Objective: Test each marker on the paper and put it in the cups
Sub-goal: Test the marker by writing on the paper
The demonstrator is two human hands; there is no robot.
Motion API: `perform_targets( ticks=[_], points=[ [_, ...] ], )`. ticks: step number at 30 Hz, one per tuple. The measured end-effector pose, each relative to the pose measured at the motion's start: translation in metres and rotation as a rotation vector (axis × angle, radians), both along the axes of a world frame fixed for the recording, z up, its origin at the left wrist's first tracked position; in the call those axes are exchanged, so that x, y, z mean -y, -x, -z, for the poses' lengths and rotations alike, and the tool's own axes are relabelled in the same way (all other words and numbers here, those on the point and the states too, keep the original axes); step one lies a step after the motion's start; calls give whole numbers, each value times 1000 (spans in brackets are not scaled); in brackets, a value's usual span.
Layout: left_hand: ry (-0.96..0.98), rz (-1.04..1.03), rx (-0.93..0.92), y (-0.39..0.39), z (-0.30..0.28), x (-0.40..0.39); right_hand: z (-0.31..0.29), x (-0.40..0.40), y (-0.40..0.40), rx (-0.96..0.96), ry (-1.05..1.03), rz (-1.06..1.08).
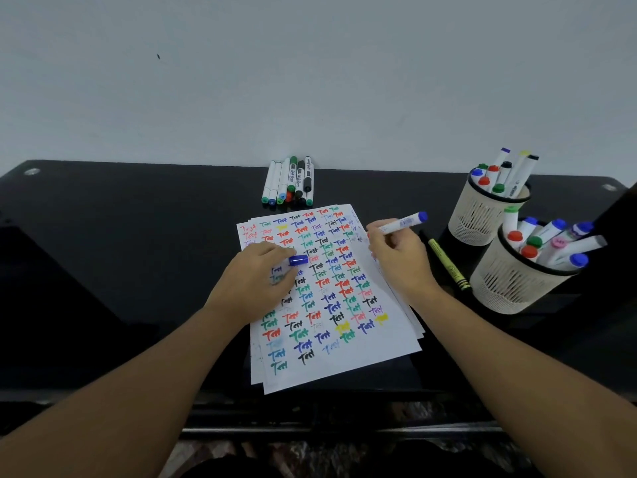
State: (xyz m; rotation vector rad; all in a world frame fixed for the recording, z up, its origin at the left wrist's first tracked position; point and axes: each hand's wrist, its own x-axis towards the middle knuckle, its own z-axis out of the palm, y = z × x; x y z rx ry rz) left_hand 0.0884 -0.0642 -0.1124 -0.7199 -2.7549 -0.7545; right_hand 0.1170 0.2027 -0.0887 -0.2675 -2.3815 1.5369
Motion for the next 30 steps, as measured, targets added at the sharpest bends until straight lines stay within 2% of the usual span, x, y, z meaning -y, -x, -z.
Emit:
perform_targets(
  ticks=[7, 30],
  points=[
    [15, 11, -29, 1, 0, -1, 5, -1, 0, 31, 89, 23],
    [29, 1, -16, 2, 1, -2, 5, 2, 3, 113, -51, -44]
  ],
)
